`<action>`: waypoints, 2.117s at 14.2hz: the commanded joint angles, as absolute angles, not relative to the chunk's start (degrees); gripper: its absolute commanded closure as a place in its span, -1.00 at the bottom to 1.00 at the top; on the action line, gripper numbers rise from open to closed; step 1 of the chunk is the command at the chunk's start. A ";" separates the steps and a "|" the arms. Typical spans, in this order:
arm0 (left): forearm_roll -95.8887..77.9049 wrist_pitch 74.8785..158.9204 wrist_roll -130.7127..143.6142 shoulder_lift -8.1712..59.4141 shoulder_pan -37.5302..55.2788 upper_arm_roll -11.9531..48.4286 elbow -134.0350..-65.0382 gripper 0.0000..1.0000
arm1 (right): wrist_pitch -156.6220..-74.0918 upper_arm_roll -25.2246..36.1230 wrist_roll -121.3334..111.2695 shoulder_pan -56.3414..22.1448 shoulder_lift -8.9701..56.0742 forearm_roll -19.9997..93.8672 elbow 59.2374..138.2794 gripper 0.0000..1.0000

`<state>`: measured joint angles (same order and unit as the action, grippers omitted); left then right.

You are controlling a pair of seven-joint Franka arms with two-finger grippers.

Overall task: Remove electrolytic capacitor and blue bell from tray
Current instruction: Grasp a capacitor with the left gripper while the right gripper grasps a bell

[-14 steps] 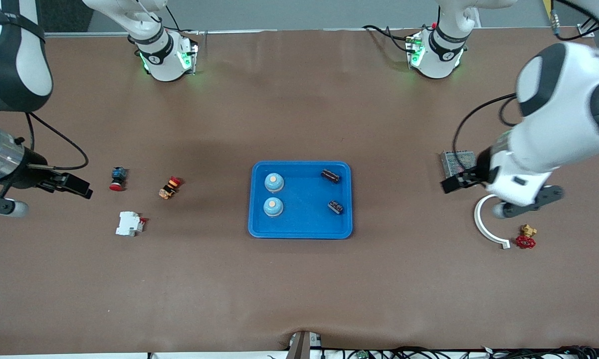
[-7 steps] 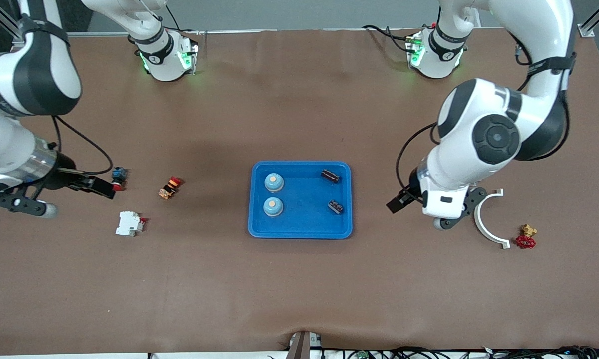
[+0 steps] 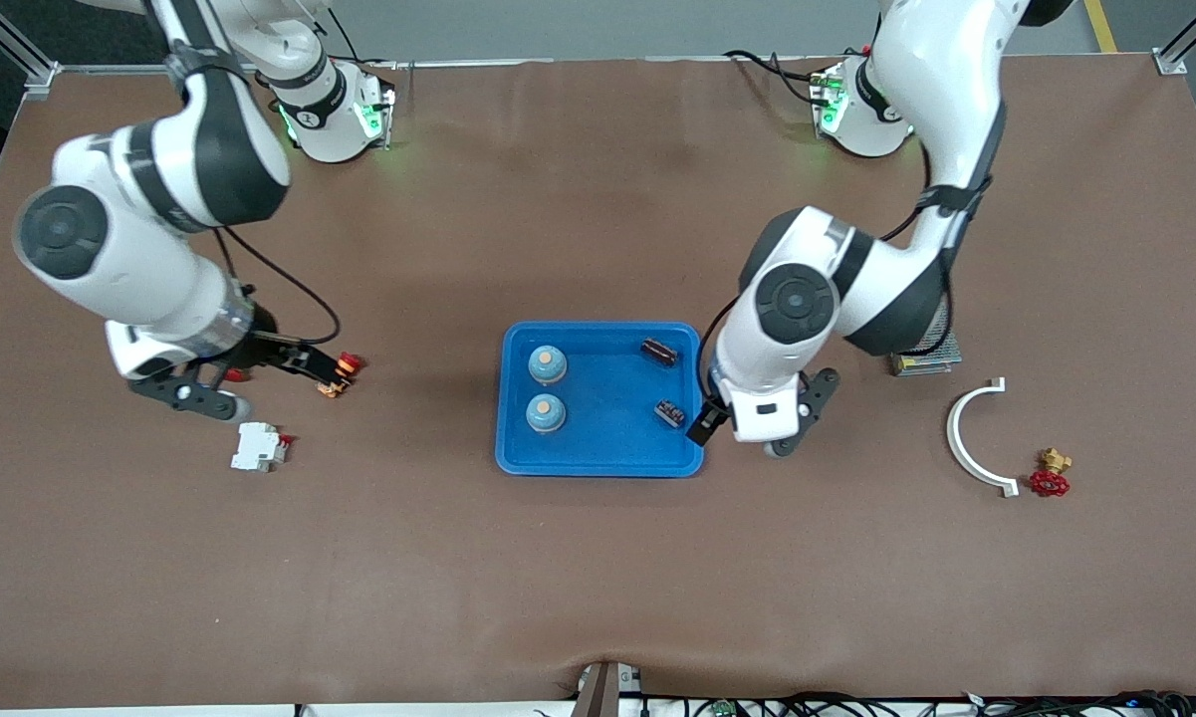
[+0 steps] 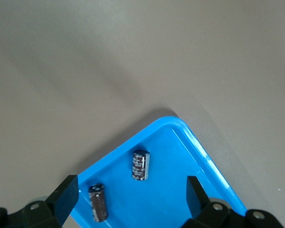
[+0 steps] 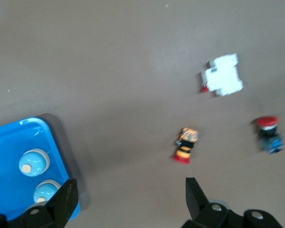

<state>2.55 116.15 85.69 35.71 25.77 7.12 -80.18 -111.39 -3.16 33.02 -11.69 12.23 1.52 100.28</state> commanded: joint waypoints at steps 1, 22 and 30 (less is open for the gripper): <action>3.78 118.12 88.85 37.87 26.89 6.50 -79.37 -1.00 | -116.96 -2.72 39.35 -15.01 12.04 1.49 105.45 -1.00; 5.09 128.85 92.20 47.02 29.79 6.33 -79.72 -1.00 | -138.43 -2.72 63.62 -35.24 33.65 3.43 103.37 -1.00; 5.18 129.99 93.07 48.69 30.23 6.33 -79.63 -1.00 | -138.69 -2.64 65.57 -37.00 37.88 2.81 100.20 -1.00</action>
<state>3.48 129.15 90.41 48.15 29.03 7.02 -80.14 -138.79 -3.27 64.59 -35.75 36.60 2.43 101.49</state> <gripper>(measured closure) 0.000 0.000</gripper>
